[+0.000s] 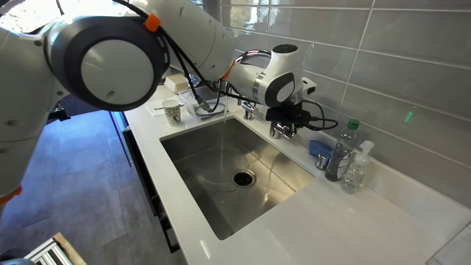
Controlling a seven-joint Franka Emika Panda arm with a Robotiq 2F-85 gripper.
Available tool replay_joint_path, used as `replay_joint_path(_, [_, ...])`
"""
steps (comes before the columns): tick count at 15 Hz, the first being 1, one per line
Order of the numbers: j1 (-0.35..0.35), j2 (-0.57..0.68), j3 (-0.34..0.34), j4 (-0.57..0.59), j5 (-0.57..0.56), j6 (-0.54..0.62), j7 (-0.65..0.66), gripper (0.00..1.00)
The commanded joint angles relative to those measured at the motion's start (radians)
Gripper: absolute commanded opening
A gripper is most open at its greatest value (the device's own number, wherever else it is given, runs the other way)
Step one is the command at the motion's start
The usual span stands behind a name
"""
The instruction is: Open then close the tap
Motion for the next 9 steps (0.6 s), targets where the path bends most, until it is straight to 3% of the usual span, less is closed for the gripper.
replay_joint_path(1, [-0.025,0.053,-0.014,0.066,0.002,-0.006,-0.030,0.04])
replay_joint_path(9, [-0.022,0.052,-0.015,0.067,0.000,-0.018,-0.030,0.04])
